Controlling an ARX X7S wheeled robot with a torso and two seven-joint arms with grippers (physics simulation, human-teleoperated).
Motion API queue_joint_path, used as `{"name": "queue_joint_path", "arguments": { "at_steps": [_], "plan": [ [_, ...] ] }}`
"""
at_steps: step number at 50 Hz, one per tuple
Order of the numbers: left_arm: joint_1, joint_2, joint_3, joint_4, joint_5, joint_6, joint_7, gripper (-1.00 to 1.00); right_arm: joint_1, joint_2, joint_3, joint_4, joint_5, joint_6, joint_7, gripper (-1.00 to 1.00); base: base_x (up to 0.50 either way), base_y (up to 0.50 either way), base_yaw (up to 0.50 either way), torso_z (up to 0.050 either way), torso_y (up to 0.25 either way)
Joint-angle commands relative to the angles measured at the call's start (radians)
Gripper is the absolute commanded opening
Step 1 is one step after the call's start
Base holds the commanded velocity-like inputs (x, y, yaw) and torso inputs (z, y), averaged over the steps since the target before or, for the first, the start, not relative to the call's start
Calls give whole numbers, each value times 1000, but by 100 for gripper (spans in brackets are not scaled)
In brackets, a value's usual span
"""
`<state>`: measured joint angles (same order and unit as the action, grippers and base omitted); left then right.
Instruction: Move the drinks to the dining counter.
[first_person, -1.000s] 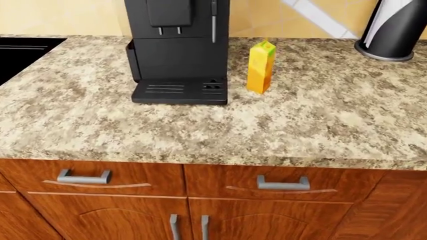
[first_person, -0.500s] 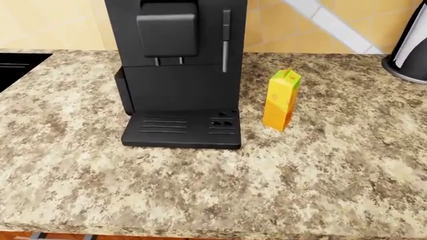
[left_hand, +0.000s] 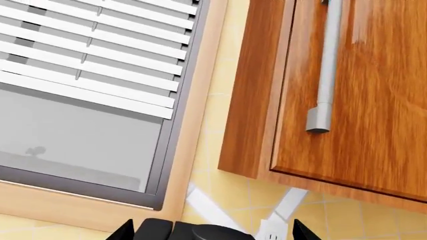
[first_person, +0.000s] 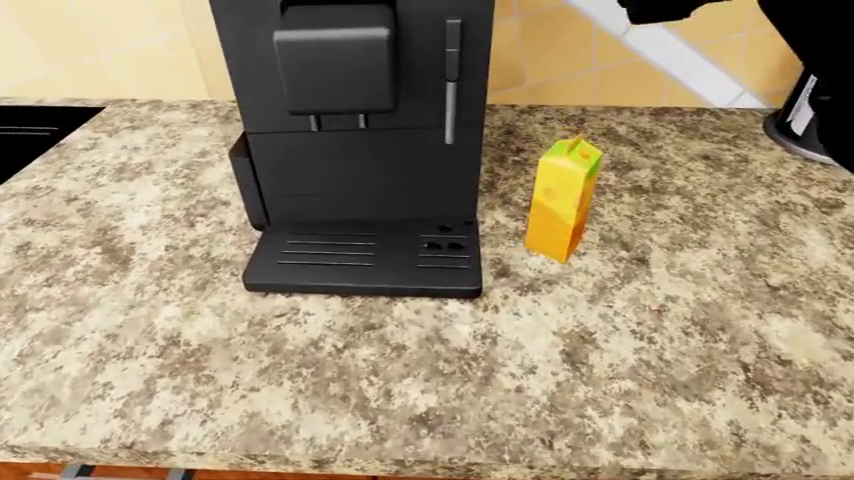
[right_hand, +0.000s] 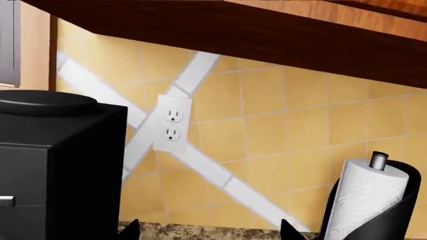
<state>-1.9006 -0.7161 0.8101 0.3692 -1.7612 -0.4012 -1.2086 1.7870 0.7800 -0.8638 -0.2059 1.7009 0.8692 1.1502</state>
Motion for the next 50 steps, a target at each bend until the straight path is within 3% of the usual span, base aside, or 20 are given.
{"name": "queue_joint_path", "arguments": {
  "at_steps": [1,5,27,50],
  "plan": [
    [1,1,-1,-1,1,-1,0,100,-52,-6,20,9,12,-51,-64,100,500,18,0,0,0],
    [0,2,-2,0,0,-3,0,100,-55,-7,10,15,14,-43,-32,100,500,18,0,0,0],
    [2,7,-3,4,0,-6,-6,100,-136,-22,9,104,165,-68,16,100,0,0,0,0,0],
    [4,6,-6,2,2,-9,-1,100,-223,-62,5,171,187,-111,-74,100,0,0,0,0,0]
  ]
}}
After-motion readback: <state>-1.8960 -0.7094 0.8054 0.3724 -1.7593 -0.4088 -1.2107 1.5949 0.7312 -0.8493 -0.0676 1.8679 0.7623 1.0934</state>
